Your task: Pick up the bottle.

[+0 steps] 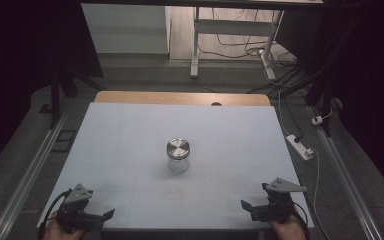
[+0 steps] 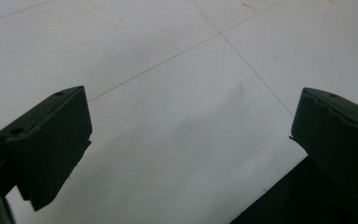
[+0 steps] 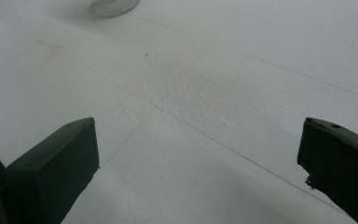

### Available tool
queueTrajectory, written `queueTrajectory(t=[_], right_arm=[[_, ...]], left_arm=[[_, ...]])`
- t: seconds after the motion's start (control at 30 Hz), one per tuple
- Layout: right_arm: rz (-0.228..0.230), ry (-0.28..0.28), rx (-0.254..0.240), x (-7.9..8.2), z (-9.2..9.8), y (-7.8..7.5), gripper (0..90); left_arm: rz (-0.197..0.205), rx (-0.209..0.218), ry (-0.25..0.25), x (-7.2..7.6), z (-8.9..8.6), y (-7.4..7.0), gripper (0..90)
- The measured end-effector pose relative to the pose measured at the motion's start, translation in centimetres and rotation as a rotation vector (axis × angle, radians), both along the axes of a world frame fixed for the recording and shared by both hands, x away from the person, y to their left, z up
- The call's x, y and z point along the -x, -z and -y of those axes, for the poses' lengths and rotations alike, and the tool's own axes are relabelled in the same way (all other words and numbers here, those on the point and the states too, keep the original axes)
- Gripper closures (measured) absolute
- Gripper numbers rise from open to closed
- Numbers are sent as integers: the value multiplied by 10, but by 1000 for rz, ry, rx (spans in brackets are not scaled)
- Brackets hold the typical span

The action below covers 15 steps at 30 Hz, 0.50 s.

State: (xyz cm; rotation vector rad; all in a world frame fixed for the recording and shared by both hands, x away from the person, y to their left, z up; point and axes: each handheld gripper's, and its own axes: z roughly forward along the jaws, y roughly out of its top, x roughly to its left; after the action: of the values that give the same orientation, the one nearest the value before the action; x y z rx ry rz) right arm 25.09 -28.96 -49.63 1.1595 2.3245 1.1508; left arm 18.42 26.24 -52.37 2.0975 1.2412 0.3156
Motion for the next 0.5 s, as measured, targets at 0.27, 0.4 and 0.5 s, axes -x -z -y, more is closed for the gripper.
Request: queueTrajectory(t=[0.27, 0.4, 0.5], right_arm=[[-8, -22, 5, 0, -1, 0, 0], [-12, -23, 1, -1, -1, 1, 0], [-13, -27, 3, -1, -1, 1, 0]], left_arm=[[-11, 30, 19, -1, -3, 0, 0], [-14, 22, 23, -1, -1, 0, 0], [-17, 25, 19, -1, -2, 0, 0]])
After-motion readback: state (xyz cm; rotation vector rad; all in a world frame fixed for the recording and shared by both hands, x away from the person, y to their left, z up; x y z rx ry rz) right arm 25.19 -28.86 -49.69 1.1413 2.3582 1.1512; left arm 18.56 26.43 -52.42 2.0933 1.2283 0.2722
